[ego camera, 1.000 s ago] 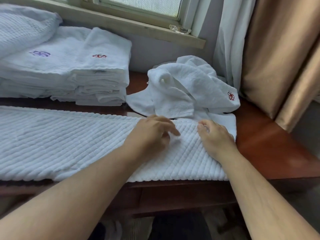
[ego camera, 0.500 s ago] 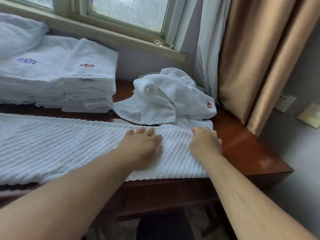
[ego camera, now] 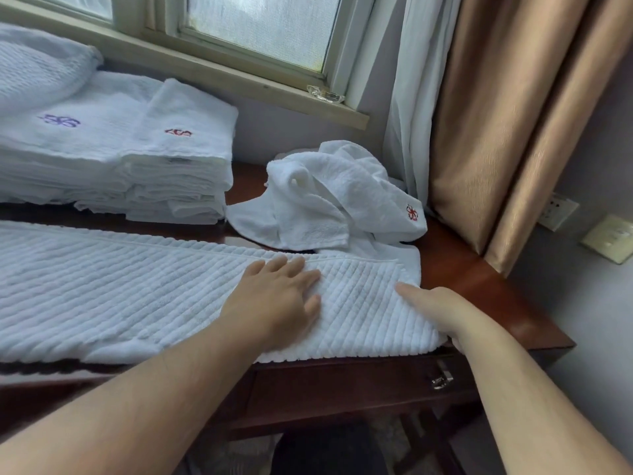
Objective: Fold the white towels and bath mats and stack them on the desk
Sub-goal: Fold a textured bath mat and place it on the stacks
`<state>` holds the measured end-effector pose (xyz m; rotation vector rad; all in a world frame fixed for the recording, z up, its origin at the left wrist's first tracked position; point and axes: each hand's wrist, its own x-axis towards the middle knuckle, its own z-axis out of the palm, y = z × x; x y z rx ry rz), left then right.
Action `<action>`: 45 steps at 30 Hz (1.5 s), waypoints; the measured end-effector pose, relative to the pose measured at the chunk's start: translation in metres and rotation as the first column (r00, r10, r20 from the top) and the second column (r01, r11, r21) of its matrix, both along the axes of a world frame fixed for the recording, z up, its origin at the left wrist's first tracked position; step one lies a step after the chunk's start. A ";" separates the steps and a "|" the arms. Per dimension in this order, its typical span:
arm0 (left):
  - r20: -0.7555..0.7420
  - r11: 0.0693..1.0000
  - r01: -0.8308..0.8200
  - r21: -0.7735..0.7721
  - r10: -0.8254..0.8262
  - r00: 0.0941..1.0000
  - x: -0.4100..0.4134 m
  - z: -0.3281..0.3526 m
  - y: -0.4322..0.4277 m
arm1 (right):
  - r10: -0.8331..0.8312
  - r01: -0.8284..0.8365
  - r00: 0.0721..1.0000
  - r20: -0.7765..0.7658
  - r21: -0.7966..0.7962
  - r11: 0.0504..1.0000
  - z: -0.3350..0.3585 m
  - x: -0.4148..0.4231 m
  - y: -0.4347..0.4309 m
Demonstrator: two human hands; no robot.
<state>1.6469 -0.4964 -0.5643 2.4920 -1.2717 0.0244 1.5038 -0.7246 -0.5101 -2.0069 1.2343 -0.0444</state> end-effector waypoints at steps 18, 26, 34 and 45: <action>-0.981 0.892 -0.420 -0.167 -0.107 0.164 0.063 0.082 0.081 | 0.320 -0.433 0.567 0.759 -0.056 0.899 0.019 0.061 0.158; -0.872 0.834 -0.545 -0.084 0.204 0.446 0.082 0.099 0.129 | 0.715 -0.683 0.400 0.573 -0.334 0.650 0.028 0.091 0.203; -0.708 0.693 -0.707 -0.140 0.429 0.561 0.118 0.128 0.205 | 0.840 -0.558 0.427 0.335 -0.633 0.537 0.023 0.121 0.215; -0.580 0.612 -0.787 0.071 0.668 0.467 0.165 0.144 0.360 | 0.989 -0.837 0.092 0.116 -0.528 0.139 0.015 0.217 0.331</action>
